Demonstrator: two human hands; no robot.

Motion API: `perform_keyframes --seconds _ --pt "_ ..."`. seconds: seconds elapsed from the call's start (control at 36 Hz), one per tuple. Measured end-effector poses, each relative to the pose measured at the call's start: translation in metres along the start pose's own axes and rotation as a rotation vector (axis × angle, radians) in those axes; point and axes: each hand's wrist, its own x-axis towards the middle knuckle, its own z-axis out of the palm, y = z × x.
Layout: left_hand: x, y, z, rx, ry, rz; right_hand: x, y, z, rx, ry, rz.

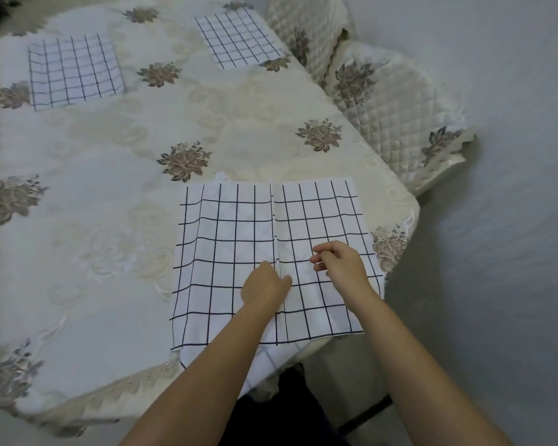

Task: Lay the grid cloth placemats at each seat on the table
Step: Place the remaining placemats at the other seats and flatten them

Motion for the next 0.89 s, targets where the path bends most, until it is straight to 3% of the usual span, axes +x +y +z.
perform_keyframes --seconds 0.22,0.44,0.58,0.89 --pt "0.004 -0.004 -0.002 -0.081 -0.017 0.046 -0.006 0.007 0.004 -0.001 0.033 0.013" --pt "-0.020 0.017 -0.032 -0.526 -0.065 0.231 -0.013 0.008 0.004 0.073 0.087 0.011" --pt "-0.039 0.035 -0.056 -0.839 -0.186 0.260 -0.021 -0.005 0.000 0.142 0.096 -0.028" --pt "-0.070 0.056 -0.091 -1.146 -0.362 0.385 -0.042 -0.034 -0.007 0.173 0.025 -0.086"
